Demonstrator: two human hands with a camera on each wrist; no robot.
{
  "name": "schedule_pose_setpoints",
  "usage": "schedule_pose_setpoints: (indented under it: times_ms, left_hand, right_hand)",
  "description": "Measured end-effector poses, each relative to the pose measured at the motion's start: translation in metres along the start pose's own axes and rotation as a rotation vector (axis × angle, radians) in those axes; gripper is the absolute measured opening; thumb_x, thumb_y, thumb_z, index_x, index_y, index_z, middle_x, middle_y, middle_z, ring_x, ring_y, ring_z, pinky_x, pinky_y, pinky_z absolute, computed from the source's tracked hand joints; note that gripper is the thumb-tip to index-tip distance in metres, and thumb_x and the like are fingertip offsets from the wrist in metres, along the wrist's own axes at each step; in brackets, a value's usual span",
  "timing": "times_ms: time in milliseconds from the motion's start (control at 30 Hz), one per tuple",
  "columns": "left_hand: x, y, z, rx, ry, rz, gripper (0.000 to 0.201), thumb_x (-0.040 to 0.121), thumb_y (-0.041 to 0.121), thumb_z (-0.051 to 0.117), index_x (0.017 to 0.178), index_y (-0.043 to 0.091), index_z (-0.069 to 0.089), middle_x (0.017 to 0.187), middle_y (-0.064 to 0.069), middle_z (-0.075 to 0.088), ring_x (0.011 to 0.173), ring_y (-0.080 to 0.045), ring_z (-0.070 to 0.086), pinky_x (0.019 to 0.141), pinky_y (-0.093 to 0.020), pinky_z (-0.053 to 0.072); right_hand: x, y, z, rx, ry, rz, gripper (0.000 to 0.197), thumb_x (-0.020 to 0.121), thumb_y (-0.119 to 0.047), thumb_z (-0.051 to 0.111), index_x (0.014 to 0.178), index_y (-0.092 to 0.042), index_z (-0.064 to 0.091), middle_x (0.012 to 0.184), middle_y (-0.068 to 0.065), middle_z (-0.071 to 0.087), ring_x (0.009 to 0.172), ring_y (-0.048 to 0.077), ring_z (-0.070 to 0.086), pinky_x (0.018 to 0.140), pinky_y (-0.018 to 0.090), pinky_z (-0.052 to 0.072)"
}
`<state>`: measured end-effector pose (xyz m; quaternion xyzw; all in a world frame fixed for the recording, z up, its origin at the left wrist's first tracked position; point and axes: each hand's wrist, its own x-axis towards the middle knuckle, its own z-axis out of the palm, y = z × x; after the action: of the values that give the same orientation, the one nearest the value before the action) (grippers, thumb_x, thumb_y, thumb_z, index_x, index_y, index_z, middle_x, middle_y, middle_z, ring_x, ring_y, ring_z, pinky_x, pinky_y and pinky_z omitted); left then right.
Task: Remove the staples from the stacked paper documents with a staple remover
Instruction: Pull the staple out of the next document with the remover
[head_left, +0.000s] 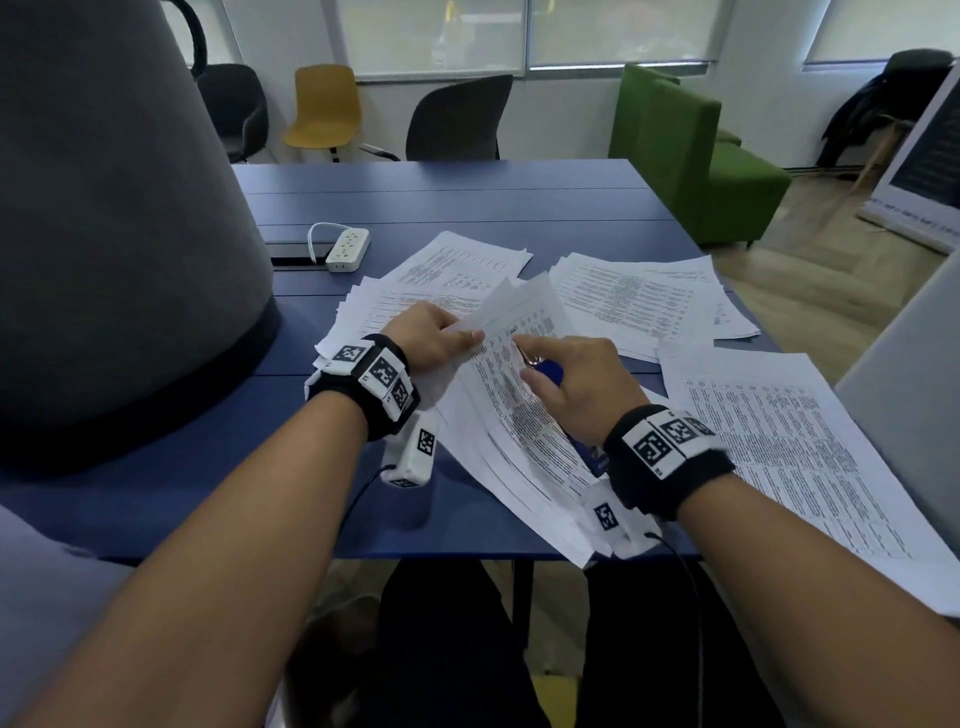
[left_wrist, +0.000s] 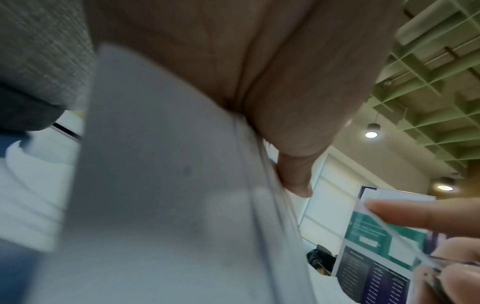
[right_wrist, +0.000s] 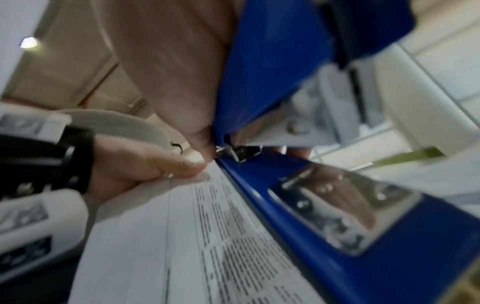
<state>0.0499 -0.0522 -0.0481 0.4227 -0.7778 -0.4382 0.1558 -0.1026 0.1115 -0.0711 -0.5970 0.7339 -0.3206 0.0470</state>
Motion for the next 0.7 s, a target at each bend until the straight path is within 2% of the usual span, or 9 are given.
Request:
schedule_pose_setpoints:
  times_ms: [67,133,233,333,433,500,533,600,700]
  left_hand:
    - [0.000,-0.008,0.002,0.061,-0.024,-0.015,0.021,0.088,0.037,0.078,0.088,0.016,0.078,0.078,0.001,0.077,0.076,-0.018,0.073,0.069,-0.028,0.058]
    - [-0.004,-0.018,0.006,0.130,-0.053,-0.035,0.018,0.080,0.029,0.085,0.095,0.020,0.080,0.080,-0.001,0.079,0.077,-0.022,0.076,0.071,-0.034,0.062]
    - [-0.005,-0.031,0.010,0.147,-0.056,-0.062,0.022,0.077,0.017,0.086,0.098,0.021,0.079,0.079,-0.004,0.079,0.072,-0.024,0.076,0.064,-0.032,0.061]
    - [-0.001,-0.039,0.008,0.134,0.008,-0.119,0.033,0.075,0.022,0.089,0.106,0.021,0.077,0.092,-0.004,0.080,0.081,-0.024,0.075,0.075,-0.031,0.060]
    - [0.000,-0.056,0.007,0.119,0.071,-0.182,0.063,0.060,0.036,0.098,0.114,0.021,0.070,0.109,0.002,0.074,0.096,-0.017,0.070,0.092,-0.030,0.056]
    - [0.009,-0.082,0.010,-0.005,0.029,-0.205,0.091,0.040,0.043,0.101,0.122,0.020,0.067,0.115,-0.003,0.074,0.099,-0.018,0.073,0.094,-0.037,0.059]
    - [0.011,-0.089,0.010,-0.027,-0.002,-0.197,0.096,0.038,0.042,0.101,0.125,0.019,0.065,0.114,-0.004,0.075,0.099,-0.018,0.074,0.095,-0.038,0.059]
    - [0.000,-0.085,0.007,-0.056,-0.028,-0.200,0.082,0.049,0.027,0.099,0.123,0.017,0.064,0.107,-0.003,0.077,0.096,-0.018,0.075,0.095,-0.034,0.058]
    - [-0.007,-0.086,0.005,-0.044,-0.020,-0.193,0.050,0.074,0.004,0.089,0.118,0.016,0.068,0.104,-0.001,0.077,0.094,-0.016,0.074,0.085,-0.025,0.057]
  right_hand:
    - [-0.001,0.003,-0.002,0.013,-0.023,0.013,0.041,0.095,-0.031,0.064,0.136,-0.029,0.062,0.117,0.000,0.072,0.109,0.014,0.064,0.098,0.019,0.042]
    - [-0.002,0.004,-0.001,0.040,-0.064,0.031,0.042,0.096,-0.030,0.063,0.137,-0.029,0.060,0.123,-0.002,0.070,0.115,0.013,0.062,0.104,0.022,0.043]
    - [-0.001,0.006,0.002,0.049,-0.137,0.057,0.042,0.097,-0.031,0.063,0.139,-0.031,0.059,0.129,-0.006,0.067,0.119,0.010,0.060,0.104,0.017,0.039]
    - [0.000,0.005,0.005,0.037,-0.198,0.072,0.043,0.097,-0.031,0.062,0.139,-0.032,0.058,0.132,-0.007,0.066,0.120,0.008,0.059,0.099,0.012,0.035]
    - [0.002,0.005,0.011,0.009,-0.260,0.087,0.044,0.097,-0.035,0.061,0.140,-0.036,0.057,0.136,-0.008,0.063,0.125,0.009,0.057,0.105,0.017,0.037]
    - [0.002,0.006,0.014,-0.020,-0.286,0.099,0.044,0.097,-0.037,0.060,0.140,-0.038,0.055,0.138,-0.008,0.062,0.127,0.011,0.056,0.109,0.025,0.040]
    - [0.002,0.006,0.015,-0.031,-0.296,0.105,0.044,0.096,-0.038,0.060,0.140,-0.039,0.055,0.138,-0.008,0.062,0.127,0.011,0.056,0.110,0.028,0.041]
    - [0.001,0.004,0.016,-0.045,-0.320,0.114,0.044,0.097,-0.037,0.059,0.141,-0.038,0.055,0.137,-0.008,0.062,0.126,0.013,0.056,0.109,0.028,0.042]
    - [0.000,0.004,0.020,-0.058,-0.371,0.134,0.044,0.097,-0.035,0.060,0.141,-0.037,0.055,0.137,-0.006,0.062,0.127,0.013,0.056,0.110,0.027,0.041]
